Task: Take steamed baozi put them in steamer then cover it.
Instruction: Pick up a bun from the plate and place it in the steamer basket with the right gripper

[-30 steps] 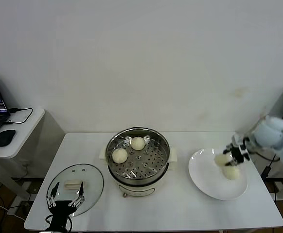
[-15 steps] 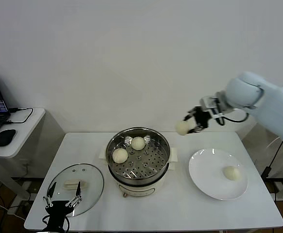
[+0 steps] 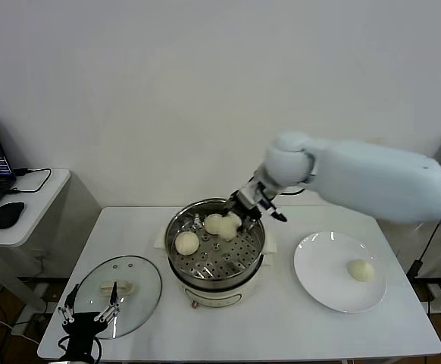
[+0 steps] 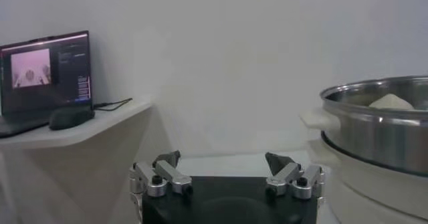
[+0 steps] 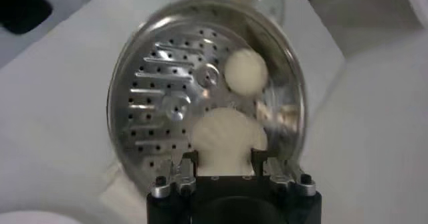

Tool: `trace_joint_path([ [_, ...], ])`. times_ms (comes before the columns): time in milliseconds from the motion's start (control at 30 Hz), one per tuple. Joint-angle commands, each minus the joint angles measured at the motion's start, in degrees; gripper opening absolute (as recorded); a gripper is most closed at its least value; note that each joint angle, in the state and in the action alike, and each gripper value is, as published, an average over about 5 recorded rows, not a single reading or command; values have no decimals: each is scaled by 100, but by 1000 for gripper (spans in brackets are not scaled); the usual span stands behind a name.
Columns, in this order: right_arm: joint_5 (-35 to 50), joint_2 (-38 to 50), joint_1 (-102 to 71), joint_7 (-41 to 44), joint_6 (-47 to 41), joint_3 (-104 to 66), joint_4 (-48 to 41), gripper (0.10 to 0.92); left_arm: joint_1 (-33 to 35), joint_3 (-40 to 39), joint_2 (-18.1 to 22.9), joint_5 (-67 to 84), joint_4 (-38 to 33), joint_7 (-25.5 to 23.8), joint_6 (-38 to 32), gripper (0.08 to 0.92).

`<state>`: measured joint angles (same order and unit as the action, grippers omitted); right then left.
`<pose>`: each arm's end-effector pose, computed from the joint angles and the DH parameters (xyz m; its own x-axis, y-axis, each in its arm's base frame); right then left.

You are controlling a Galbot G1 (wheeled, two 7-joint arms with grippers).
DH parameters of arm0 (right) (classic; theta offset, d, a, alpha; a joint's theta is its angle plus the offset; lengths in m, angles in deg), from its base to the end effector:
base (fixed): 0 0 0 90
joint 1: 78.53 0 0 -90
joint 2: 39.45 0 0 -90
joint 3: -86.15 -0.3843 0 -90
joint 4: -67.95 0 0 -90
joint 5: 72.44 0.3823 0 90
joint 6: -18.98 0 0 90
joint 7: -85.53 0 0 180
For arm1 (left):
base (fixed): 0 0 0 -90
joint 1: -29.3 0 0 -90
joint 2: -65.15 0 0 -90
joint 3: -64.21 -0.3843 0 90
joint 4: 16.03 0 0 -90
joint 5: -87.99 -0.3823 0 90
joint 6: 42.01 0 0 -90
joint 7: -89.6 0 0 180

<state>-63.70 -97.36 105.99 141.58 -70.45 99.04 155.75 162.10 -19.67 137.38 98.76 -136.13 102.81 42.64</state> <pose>0.5409 0.1035 -0.0427 -0.1738 -0.3687 0.9132 -0.5554 -0.7290 -0.4001 0.1240 0.0924 -0.3501 -0.9842 -0.1508 0.0923 -0.1370 0.9805 0.1407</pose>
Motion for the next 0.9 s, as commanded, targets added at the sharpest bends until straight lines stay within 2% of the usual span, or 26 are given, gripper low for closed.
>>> trace_joint_path([
  [33,-1055,-903,-263,-190,1385,478,-517,509,16,48,28,12,-15,4,-13,823],
  [333,-1147,-971,-407,-254,1834,544,-527,509,-7,42,35,17,20,6,-39,823],
  [900,-1109,-955,-375,-237,1879,549,-380,531,24,40,46,17,46,4,-108,823],
])
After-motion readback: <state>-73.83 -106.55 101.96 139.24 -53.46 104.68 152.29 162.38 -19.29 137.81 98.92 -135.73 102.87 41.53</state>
